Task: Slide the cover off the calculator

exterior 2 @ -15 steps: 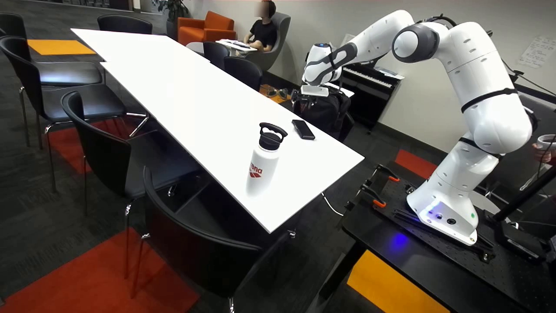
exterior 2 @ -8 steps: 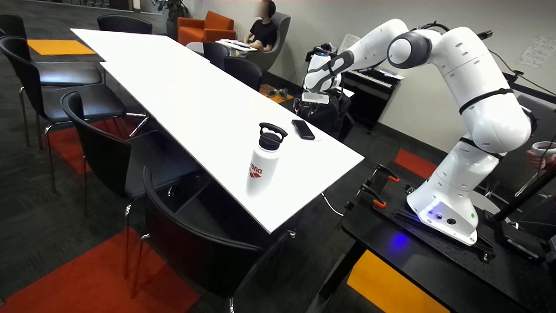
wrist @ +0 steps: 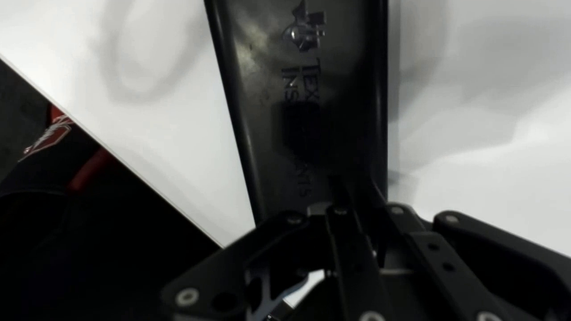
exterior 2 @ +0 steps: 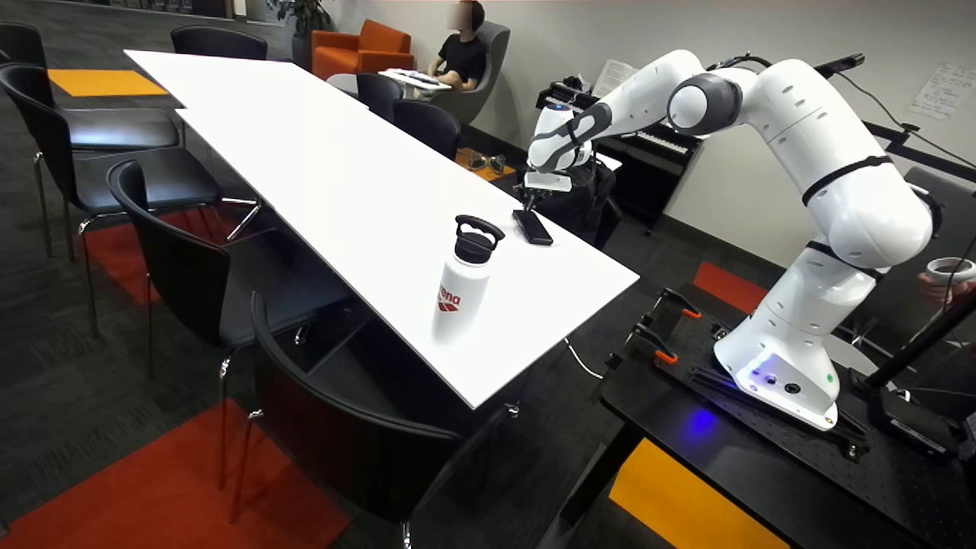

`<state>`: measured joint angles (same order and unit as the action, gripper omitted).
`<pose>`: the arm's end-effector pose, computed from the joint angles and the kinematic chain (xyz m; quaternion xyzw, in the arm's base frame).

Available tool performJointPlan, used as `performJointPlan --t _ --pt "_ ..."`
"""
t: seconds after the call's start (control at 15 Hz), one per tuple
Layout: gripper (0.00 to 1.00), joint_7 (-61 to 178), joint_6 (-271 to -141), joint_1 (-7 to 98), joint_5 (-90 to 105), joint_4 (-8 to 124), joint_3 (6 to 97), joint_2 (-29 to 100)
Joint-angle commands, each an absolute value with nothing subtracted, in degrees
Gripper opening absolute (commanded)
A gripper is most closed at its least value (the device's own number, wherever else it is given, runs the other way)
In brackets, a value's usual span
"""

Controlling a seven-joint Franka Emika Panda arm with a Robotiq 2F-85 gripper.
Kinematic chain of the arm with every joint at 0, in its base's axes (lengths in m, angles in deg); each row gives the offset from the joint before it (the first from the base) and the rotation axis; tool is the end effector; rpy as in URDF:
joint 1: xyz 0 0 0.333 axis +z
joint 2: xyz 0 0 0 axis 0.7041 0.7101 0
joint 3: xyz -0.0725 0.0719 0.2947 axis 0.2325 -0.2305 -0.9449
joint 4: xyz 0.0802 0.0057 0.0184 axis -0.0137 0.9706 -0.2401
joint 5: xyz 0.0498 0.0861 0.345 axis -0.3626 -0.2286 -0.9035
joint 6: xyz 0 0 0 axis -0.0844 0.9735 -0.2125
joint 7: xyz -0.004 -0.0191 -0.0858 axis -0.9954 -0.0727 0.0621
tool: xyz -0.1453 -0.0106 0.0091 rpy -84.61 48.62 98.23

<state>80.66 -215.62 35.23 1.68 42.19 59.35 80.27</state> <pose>0.6758 -0.2351 0.0822 0.9226 -0.3729 0.0688 0.0712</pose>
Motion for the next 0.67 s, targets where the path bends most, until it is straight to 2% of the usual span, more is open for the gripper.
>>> performJointPlan --t 0.0,0.6 --pt "0.0 79.8 -214.8 34.9 0.2 37.9 59.6 83.4" --pt "0.0 79.8 -210.0 35.3 0.6 36.2 59.7 84.6"
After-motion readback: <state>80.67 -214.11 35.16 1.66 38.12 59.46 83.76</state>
